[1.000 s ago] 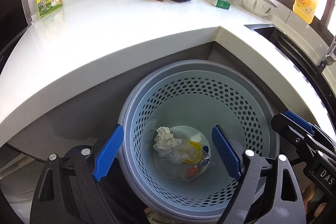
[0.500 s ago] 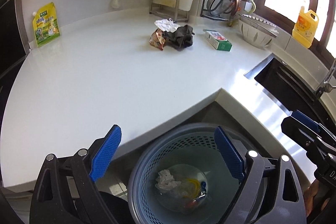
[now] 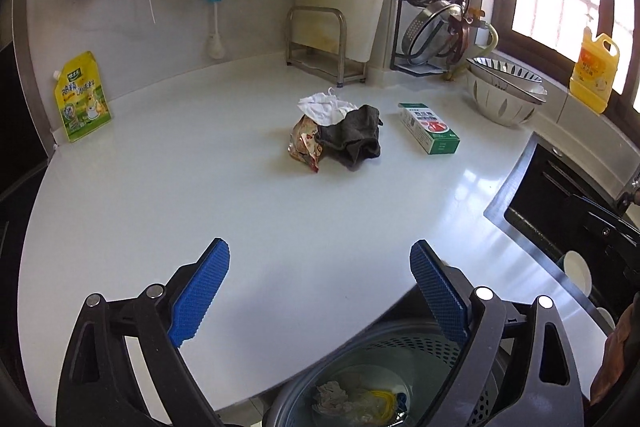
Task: Collect trash
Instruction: 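Move both tools back over the counter toward the grey cloth and green box, then grasp the grey cloth with the left tool while the right tool grasps the green box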
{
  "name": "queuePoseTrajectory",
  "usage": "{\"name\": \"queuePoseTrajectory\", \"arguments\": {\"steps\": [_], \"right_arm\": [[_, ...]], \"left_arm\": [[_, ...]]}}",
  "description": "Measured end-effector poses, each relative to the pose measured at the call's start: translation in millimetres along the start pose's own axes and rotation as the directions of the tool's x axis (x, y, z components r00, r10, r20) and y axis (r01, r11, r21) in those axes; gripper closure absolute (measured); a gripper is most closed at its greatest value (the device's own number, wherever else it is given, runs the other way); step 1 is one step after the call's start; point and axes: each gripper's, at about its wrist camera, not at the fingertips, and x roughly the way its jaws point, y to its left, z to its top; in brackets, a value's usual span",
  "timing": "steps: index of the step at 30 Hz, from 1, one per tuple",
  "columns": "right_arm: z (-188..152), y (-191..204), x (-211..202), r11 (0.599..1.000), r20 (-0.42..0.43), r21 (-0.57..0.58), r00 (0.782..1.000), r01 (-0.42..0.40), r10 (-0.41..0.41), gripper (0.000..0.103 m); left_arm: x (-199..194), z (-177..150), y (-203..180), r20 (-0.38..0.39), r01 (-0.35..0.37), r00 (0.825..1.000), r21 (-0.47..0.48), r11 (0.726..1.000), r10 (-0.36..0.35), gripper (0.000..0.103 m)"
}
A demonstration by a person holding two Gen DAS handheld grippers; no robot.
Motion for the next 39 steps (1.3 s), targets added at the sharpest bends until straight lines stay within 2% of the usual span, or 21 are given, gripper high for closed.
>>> {"name": "queuePoseTrajectory", "arguments": {"steps": [7,18,24,31,39], "right_arm": [[36.9,-9.7,52.0,0.999,-0.057,-0.034,0.998,0.001,-0.003,0.031],[78.8,-33.9,134.0,0.997,-0.106,-0.046,0.993,0.055,-0.06,0.031],[96.0,-49.7,167.7,0.998,-0.142,-0.016,0.987,0.067,-0.069,0.031],[106.5,-52.8,202.3,0.997,-0.205,-0.006,0.975,0.08,-0.08,0.031],[110.9,-52.1,224.3,0.995,-0.25,-0.016,0.963,0.098,-0.099,0.031]], "left_arm": [[27.8,37.4,5.1,0.017,-0.018,1.0,-0.011,1.0,0.018,0.011],[99.4,78.2,11.2,-0.032,-0.037,0.999,-0.011,0.999,0.037,0.01],[120.2,86.3,13.1,-0.039,-0.031,0.999,-0.041,0.999,0.03,0.01],[132.4,88.5,6.4,-0.049,-0.033,0.998,-0.028,0.999,0.031,0.01],[143.6,87.0,1.3,-0.079,-0.02,0.997,-0.024,1.0,0.018,0.01]]}}
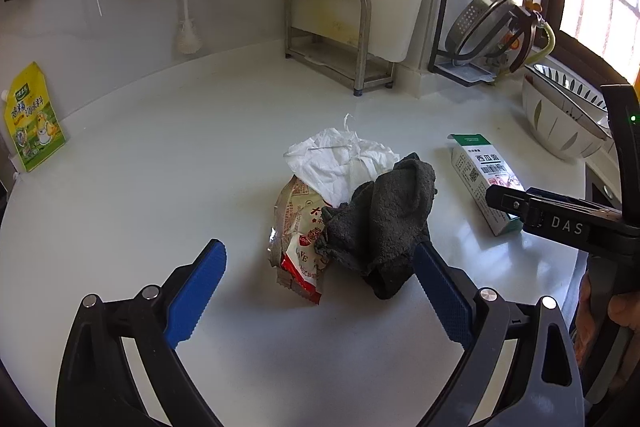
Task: Collect trash
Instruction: 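Grasp the grey cloth with the left tool while the right tool grasps the green box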
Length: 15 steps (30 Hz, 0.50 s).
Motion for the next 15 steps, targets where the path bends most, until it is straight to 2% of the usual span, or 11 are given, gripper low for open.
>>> {"name": "queuePoseTrajectory", "arguments": {"steps": [6,8,10,15], "right_arm": [[3.5,0.3,9.1,1.0,-0.006,-0.006,1.0,0.011,-0.011,0.032],[3.9,1.6,10.5,1.0,-0.011,-0.02,1.0,0.016,-0.017,0.044],[3.1,0.8,10.0,1.0,-0.012,-0.026,1.0,0.012,-0.012,0.052],[1.0,4.9,3.8,0.999,0.01,-0.042,1.0,-0.016,0.017,0.052]], "left_arm": [[3.2,1.2,-3.3,-0.004,-0.003,1.0,-0.006,1.0,0.003,0.01],[3.7,1.0,-5.3,-0.006,-0.009,1.0,0.0,1.0,0.009,0.01],[3.3,-0.4,-5.3,-0.009,-0.007,1.0,-0.002,1.0,0.007,0.01],[4.2,-1.6,-3.7,-0.012,-0.022,1.0,-0.015,1.0,0.022,0.01]]}}
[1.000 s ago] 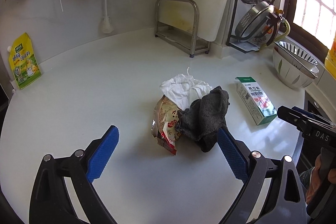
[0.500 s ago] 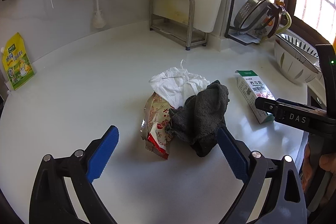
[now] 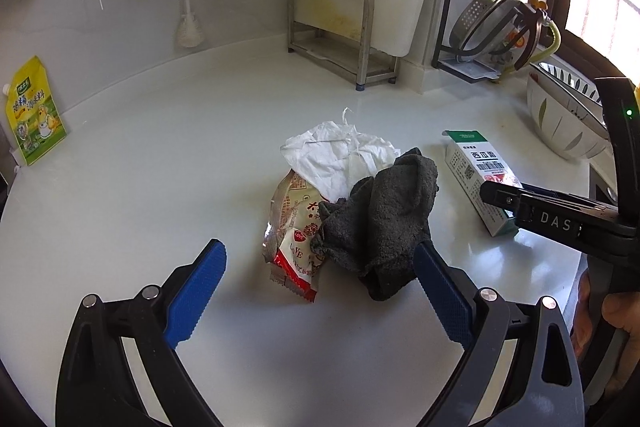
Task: Collect trash
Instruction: 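Grasp the grey cloth with the left tool while the right tool grasps the green box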
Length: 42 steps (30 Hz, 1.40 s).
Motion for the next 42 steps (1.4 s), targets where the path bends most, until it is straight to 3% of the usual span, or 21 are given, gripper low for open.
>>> {"name": "queuePoseTrajectory", "arguments": {"steps": [4,14,21,25,29,34,42], "right_arm": [[1.8,-3.8,-14.7,1.0,0.047,0.015,0.999,-0.023,0.022,0.052],[2.9,-28.1,-20.5,0.994,0.061,0.09,0.996,-0.065,0.06,0.052],[3.3,-41.4,-23.7,0.983,0.066,0.134,0.991,-0.124,0.116,0.052],[3.8,-50.4,-24.9,0.976,0.069,0.166,0.989,-0.141,0.131,0.052],[4.4,-50.4,-25.9,0.977,0.07,0.158,0.989,-0.141,0.132,0.052],[3.7,-48.1,-25.0,0.979,0.066,0.149,0.989,-0.142,0.133,0.052],[3.9,-46.7,-24.3,0.98,0.07,0.139,0.989,-0.141,0.133,0.052]], "left_arm": [[-0.1,1.2,-1.8,-0.004,-0.008,1.0,-0.009,1.0,0.007,0.01],[9.5,12.9,-41.6,0.016,-0.026,1.0,0.046,0.999,0.026,0.009],[38.7,17.1,-60.1,-0.002,-0.136,0.991,0.087,0.987,0.137,0.011],[46.2,15.7,-64.4,-0.016,-0.156,0.987,0.102,0.982,0.159,0.035],[39.0,12.7,-69.6,0.025,-0.172,0.985,0.129,0.977,0.17,0.059],[27.1,14.3,-62.3,0.046,-0.137,0.99,0.107,0.985,0.132,0.081],[7.0,21.0,-46.9,0.061,-0.104,0.993,0.068,0.992,0.1,0.09]]}}
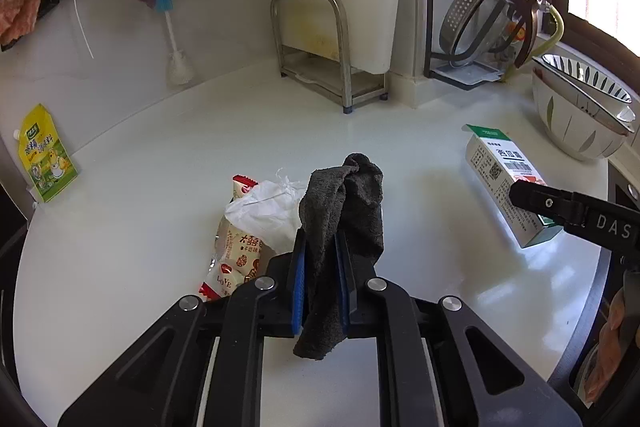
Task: Collect trash
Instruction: 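Grasp the grey cloth with the left tool while the right tool grasps the green box, then carry the cloth and green box over the basket and open both tools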
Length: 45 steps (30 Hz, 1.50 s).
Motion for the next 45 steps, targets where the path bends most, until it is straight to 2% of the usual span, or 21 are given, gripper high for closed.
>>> {"name": "queuePoseTrajectory", "arguments": {"steps": [5,10,15,21,29,34,45], "right_arm": [[-2.6,3.3,-1.4,1.0,0.006,-0.01,1.0,-0.008,0.008,0.052],[-8.7,9.8,-9.8,0.999,0.027,-0.026,0.999,-0.019,0.02,0.052],[-24.9,17.6,-23.3,0.999,0.037,-0.041,0.999,-0.019,0.021,0.052],[-51.4,32.7,-57.7,0.998,0.078,-0.061,0.997,-0.015,0.02,0.052],[-112.3,54.5,-108.7,0.996,0.106,-0.082,0.994,-0.017,0.026,0.052],[-156.9,69.7,-143.5,0.996,0.12,-0.086,0.992,-0.027,0.037,0.052],[-269.5,95.9,-197.1,0.998,0.128,-0.062,0.991,-0.031,0.039,0.052]], "left_arm": [[-18.2,5.6,8.8,0.029,0.022,0.999,-0.016,1.0,-0.021,0.091],[-39.4,5.6,17.8,0.061,0.003,0.998,-0.022,1.0,-0.001,0.092],[-57.0,-10.7,31.1,0.057,-0.008,0.998,-0.03,1.0,0.01,0.092],[-75.8,-40.3,48.4,0.036,-0.016,0.999,-0.051,0.999,0.018,0.092],[-120.0,-84.0,62.6,0.039,-0.018,0.999,-0.052,0.998,0.02,0.092],[-151.7,-119.9,66.4,0.032,0.013,0.999,-0.06,0.998,-0.011,0.092],[-207.6,-193.9,64.5,0.018,0.055,0.998,-0.035,0.998,-0.054,0.092]]}}
